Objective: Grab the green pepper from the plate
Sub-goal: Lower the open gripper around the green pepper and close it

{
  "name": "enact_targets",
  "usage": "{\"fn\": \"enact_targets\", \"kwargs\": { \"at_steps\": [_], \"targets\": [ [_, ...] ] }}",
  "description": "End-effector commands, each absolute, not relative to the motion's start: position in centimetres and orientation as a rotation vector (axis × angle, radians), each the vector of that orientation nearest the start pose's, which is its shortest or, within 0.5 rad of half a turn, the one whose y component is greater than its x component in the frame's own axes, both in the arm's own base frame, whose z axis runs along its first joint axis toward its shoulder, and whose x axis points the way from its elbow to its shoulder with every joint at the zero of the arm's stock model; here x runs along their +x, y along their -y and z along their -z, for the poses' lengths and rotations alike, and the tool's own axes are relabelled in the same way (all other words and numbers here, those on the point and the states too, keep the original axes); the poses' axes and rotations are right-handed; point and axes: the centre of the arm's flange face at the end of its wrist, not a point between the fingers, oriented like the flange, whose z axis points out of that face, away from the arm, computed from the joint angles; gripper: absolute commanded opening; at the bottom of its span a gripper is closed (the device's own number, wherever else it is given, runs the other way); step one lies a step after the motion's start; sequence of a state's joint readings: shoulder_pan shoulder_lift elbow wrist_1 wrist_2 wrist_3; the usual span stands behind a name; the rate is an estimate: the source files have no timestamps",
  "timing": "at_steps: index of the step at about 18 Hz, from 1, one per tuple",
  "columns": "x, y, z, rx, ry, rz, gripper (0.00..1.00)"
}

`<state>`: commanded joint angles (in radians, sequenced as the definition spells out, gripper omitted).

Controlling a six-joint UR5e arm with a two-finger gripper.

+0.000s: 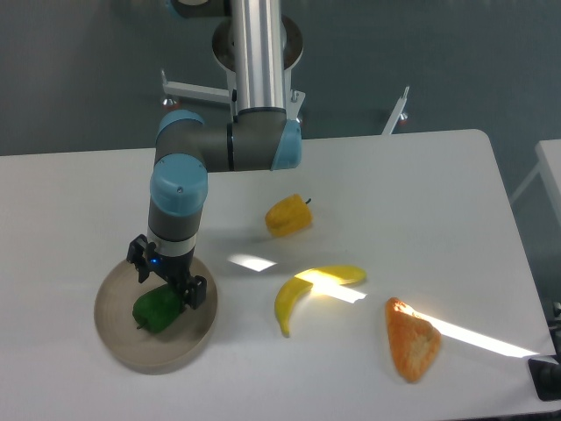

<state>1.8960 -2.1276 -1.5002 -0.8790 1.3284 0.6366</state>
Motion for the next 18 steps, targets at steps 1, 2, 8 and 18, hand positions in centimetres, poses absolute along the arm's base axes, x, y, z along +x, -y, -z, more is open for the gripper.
{"fn": "enact_targets", "kwargs": {
  "at_steps": [1,2,8,18],
  "targets": [
    [-6.9,-70.4,-26.4,-2.804,-0.48,0.173,1.0],
    [-6.9,-70.5,-26.3,-2.805,-0.48,0.172,1.0],
    [-6.9,-70.8,-26.5,-2.801,-0.483,0.168,0.86],
    [-7.1,-70.9,-27.6,-2.781,-0.496,0.156,0.39]
  ]
}}
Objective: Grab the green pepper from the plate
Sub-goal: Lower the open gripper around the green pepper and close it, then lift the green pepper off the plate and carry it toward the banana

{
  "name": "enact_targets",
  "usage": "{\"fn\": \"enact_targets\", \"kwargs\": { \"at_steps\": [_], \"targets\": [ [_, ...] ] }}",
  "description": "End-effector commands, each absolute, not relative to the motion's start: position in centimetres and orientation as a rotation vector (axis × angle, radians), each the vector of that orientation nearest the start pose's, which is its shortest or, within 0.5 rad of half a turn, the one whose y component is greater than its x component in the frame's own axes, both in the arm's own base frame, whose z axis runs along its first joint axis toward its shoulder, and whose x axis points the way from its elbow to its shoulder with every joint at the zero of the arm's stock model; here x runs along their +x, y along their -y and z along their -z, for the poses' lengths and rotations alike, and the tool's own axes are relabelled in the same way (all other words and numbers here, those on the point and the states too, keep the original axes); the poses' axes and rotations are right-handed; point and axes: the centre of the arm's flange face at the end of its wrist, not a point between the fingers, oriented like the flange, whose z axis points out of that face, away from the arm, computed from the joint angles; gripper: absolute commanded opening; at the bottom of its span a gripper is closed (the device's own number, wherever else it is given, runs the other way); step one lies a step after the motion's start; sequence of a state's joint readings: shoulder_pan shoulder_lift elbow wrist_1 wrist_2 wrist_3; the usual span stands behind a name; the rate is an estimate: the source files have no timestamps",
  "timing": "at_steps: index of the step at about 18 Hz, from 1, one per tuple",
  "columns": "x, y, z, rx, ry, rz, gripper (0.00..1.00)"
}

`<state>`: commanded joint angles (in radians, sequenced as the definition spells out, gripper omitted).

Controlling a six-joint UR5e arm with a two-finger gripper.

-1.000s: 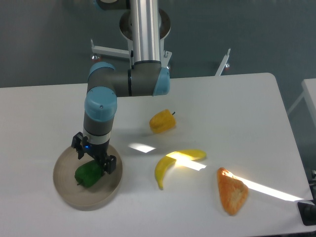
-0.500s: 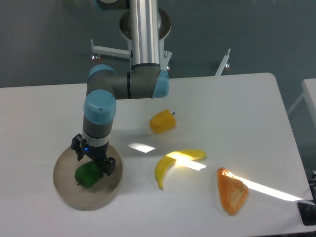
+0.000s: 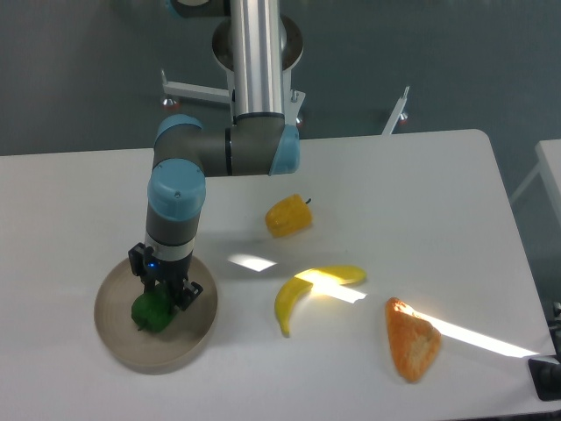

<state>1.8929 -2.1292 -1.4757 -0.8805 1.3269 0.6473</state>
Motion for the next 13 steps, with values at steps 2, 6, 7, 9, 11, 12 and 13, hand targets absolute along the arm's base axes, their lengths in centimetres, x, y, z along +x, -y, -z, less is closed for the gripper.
{"fn": "enact_targets", "kwargs": {
  "at_steps": [2,6,7,9,11,12,13],
  "targets": [
    [-7.5,-71.0,-28.5,-2.77,-0.49,0.145,0.39],
    [-11.6,-70.6,-31.9,-2.741,-0.449,0.071,0.39],
    [-13.0,-70.4,-33.2,-2.727,-0.425,0.051,0.39],
    [-17.2,-69.4,-35.6,-2.722,-0.369,0.017,0.39],
    [-19.3,-69.2,-36.8,-2.713,-0.478,-0.014,0.39],
    [-20.2,-69.3,-37.6,-2.703,-0.527,-0.041,0.39],
    [-22.0,-68.9,-38.3,-2.709,-0.54,-0.083,0.39]
  ]
}}
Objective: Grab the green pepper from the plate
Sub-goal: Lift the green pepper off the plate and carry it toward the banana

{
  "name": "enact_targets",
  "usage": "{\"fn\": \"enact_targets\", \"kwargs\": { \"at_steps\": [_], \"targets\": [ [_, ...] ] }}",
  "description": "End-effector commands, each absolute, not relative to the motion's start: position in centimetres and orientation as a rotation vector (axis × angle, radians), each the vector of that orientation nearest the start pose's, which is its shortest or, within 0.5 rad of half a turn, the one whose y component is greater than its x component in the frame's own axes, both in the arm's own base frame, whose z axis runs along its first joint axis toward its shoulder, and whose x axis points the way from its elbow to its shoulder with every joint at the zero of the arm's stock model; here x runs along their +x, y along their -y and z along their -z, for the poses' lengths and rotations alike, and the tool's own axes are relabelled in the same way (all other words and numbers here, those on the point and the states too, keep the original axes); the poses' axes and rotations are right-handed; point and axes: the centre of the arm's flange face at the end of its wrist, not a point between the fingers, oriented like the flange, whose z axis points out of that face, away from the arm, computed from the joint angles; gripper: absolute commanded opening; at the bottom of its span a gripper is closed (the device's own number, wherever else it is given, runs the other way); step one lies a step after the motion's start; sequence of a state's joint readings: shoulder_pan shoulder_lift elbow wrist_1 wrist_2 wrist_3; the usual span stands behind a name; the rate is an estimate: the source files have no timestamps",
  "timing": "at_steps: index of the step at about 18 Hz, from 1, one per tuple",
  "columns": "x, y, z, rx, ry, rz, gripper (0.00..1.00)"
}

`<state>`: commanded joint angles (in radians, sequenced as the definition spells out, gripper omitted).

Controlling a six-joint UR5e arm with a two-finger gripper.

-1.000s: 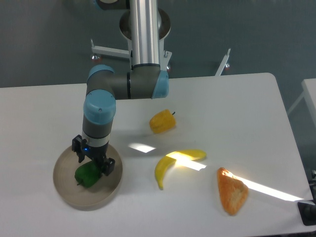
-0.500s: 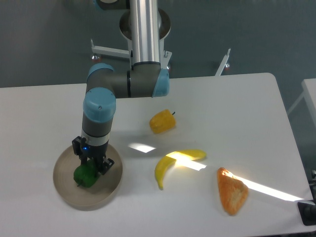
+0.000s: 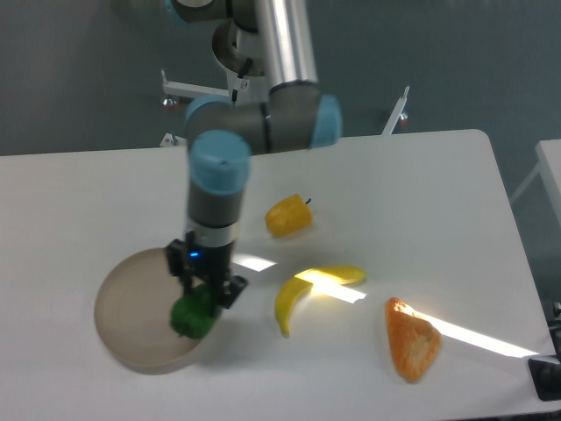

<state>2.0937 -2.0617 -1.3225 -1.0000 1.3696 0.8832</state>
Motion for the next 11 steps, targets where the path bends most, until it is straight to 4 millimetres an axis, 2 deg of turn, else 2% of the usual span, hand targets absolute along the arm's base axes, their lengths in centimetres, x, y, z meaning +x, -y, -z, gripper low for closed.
{"fn": "enact_targets", "kwargs": {
  "at_steps": [1,2,5,8,11],
  "targets": [
    [-24.3,-68.2,-38.8,-2.73,-0.536,-0.123,0.39],
    [-25.8,-67.8,-39.3,-2.746,-0.549,-0.144,0.39],
    [-29.2,-66.7,-39.8,-2.761,-0.645,-0.15,0.39],
    [-30.8,-66.2,-39.8,-2.759,-0.688,-0.169,0.39],
    [-31.4,-66.3,-39.7,-2.763,-0.709,-0.19,0.39]
  ]
}}
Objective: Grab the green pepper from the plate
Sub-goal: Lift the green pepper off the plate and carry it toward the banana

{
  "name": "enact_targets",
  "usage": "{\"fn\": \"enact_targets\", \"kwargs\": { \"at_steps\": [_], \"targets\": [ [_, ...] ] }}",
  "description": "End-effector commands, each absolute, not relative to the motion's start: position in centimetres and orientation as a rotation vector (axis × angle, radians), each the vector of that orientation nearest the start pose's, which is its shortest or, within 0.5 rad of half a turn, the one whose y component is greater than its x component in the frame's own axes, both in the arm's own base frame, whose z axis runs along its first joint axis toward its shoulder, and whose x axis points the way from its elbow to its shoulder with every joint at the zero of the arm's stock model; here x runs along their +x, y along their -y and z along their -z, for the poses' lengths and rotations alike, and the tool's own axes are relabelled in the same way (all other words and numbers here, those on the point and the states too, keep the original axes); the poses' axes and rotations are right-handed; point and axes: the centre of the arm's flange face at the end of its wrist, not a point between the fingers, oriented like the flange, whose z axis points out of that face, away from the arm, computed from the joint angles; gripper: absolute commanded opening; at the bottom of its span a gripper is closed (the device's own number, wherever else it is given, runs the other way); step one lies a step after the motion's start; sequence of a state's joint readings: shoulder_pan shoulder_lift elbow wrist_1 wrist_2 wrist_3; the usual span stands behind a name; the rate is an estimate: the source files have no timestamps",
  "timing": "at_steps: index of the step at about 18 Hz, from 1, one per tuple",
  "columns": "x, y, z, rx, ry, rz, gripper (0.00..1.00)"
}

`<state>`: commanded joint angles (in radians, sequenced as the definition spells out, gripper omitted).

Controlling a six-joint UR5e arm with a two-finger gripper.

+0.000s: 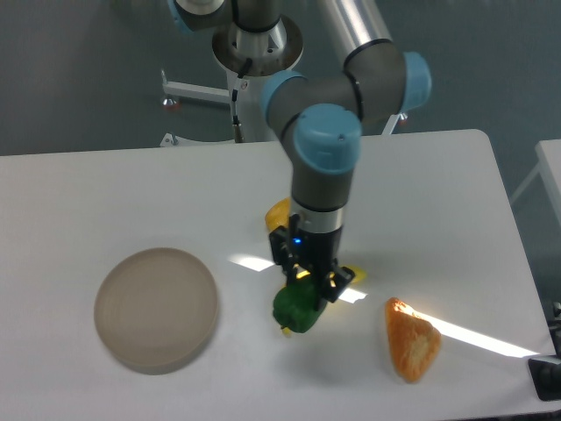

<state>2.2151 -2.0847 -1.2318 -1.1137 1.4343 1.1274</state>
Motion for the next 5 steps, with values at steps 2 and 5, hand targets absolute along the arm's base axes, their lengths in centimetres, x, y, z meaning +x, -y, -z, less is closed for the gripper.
{"fn": "enact_targets", "kwargs": {
  "at_steps": [2,5],
  "targets": [
    [-32.14,-65.94,-39.63,-2.763,-0.718,-0.194,0.39],
    [-32.11,-66.07,-39.26,-2.764,-0.727,-0.193,0.39]
  ]
}}
